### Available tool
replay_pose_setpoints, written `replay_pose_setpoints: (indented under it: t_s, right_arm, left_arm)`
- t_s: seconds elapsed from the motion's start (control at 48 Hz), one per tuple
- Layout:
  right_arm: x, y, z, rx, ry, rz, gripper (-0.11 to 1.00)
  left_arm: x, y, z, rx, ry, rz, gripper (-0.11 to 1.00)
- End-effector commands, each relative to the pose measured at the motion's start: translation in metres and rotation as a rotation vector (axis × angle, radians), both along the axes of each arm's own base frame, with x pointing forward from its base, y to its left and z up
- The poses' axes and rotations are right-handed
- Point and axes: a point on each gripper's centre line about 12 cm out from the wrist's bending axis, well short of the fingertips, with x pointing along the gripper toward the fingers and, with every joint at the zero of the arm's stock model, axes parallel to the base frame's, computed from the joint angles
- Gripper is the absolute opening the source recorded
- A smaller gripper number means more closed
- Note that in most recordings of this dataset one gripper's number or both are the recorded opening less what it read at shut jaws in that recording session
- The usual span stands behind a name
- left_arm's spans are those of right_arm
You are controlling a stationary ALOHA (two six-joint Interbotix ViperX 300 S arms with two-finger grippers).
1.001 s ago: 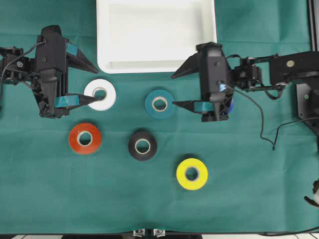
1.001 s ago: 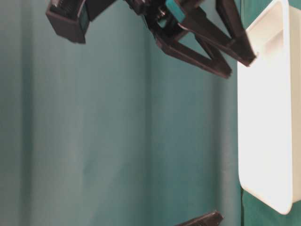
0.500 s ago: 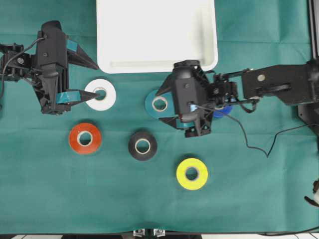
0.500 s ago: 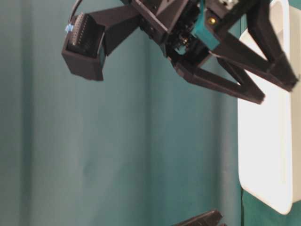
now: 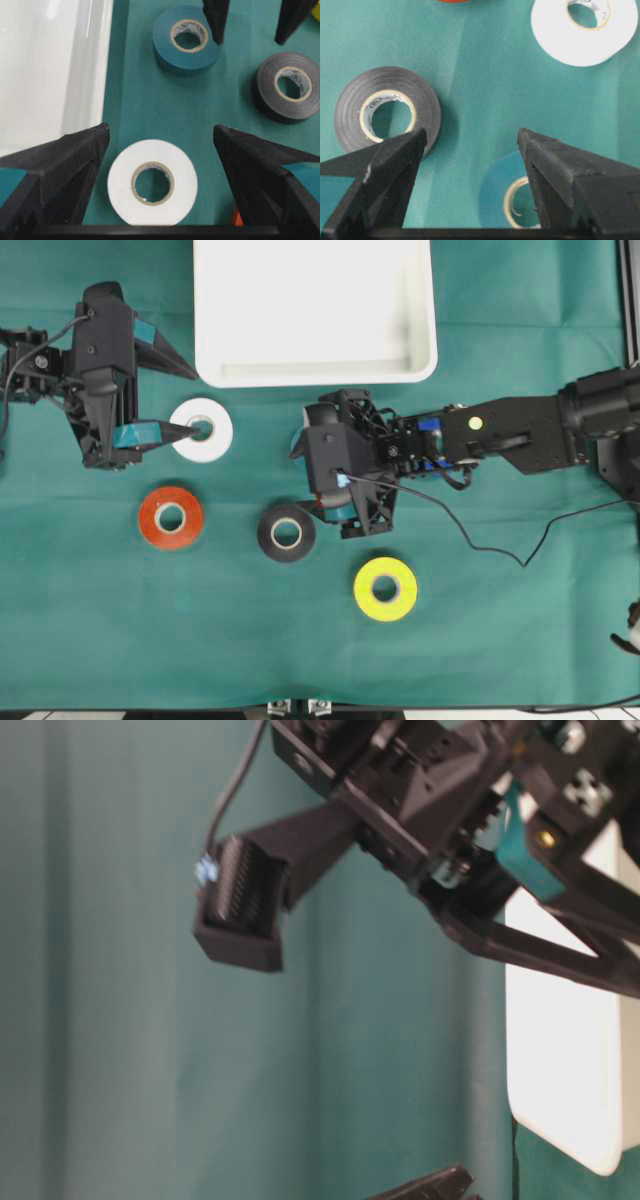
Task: Put the tape alternately from left to right into the white case.
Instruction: 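Lower the right gripper into the black tape roll's hole and grip it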
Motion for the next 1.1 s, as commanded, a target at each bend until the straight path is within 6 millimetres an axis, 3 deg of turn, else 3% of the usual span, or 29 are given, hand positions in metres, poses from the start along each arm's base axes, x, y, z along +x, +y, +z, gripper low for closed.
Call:
replay_pose_setpoints:
  t_s: [0.0,0.229,0.813,1.084]
  right_arm:
    - [0.008,0.008,0.010,0.016,-0.032,0.005,0.84]
    - [0.016,0.018,0.002,0.020,-0.020,0.020,0.84]
    - [0.033,0.020,-0.033,0.019,0.040,0.012,0.83]
    - [0.035,0.020,-0.034,0.017,0.049,0.010,0.79]
  left_arm:
    - [0.001,0.001,0.004,-0.002,-0.015,0.005,0.66]
    - [0.001,0.001,0.003,-0.002,-0.015,0.005,0.66]
    - [-0.001,0.001,0.001,-0.002,-0.008,0.005,0.66]
    - [-0.001,0.001,0.001,-0.003,-0.008,0.006,0.66]
